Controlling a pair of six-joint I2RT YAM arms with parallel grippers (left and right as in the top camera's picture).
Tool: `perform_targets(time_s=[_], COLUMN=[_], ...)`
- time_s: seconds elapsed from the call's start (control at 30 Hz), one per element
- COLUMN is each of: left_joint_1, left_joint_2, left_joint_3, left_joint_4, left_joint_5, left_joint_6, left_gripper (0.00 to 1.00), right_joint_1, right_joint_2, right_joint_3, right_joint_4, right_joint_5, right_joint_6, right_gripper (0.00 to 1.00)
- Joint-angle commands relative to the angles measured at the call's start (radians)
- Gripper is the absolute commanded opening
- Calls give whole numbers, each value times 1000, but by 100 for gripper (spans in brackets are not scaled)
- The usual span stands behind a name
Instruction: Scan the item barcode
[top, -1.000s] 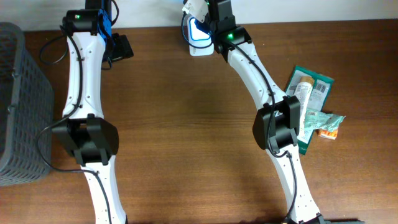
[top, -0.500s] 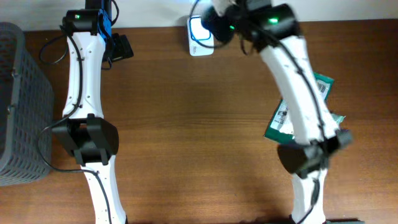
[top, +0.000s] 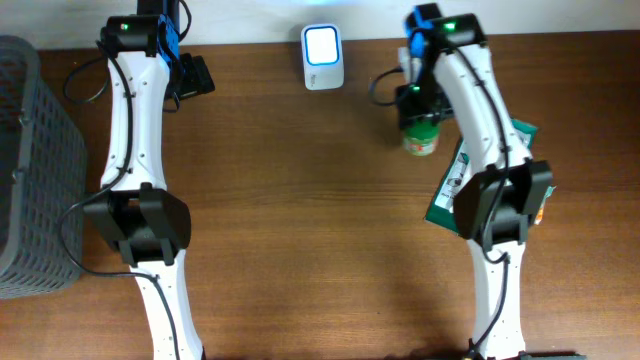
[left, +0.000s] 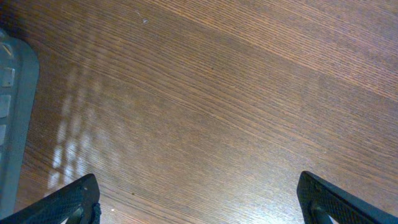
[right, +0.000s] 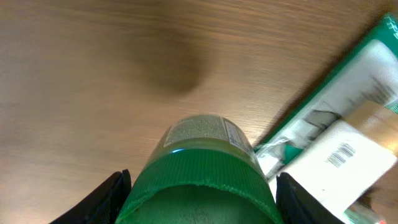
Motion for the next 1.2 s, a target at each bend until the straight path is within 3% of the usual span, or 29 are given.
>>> perform_targets(time_s=[0.0,0.13,0.17,0.2,0.27,0.3,0.47,0.6,0.8,1.17], left_joint_1=[5,5,5,5,5,5,5,5,5,7], left_joint_2=[-2,-2,-2,-2,-2,-2,-2,-2,-2,-2], left_joint_3=[8,8,8,8,8,8,8,8,8,8], left_joint_4=[-1,-1,-1,-1,-1,-1,-1,-1,-1,-1], left_joint_5=[-17,-17,-17,-17,-17,-17,-17,-17,-17,-17], left_joint_6=[1,1,1,1,1,1,1,1,1,1], left_gripper=[99,99,99,99,99,99,99,99,99,99], right_joint_1=[-86,-117,-116,-116,-116,-116,-117,-114,-96,-97], right_joint_2=[-2,-2,-2,-2,-7,-18,-142,-291,-708,-1147], right_joint_3=[-93,-219,-237,-245,-241,-239,-50,281,294,278], right_joint_4=[69,181,187,185,174,174,42,-149,-149,-148], right_joint_5=[32,-8,-8,-8,-38,-53,-68,-70,-81,-48], right_joint_6=[61,60,60,60,61,68,83,82,82,71], right_gripper=[46,47,52,63,95,98,98,98,98,98])
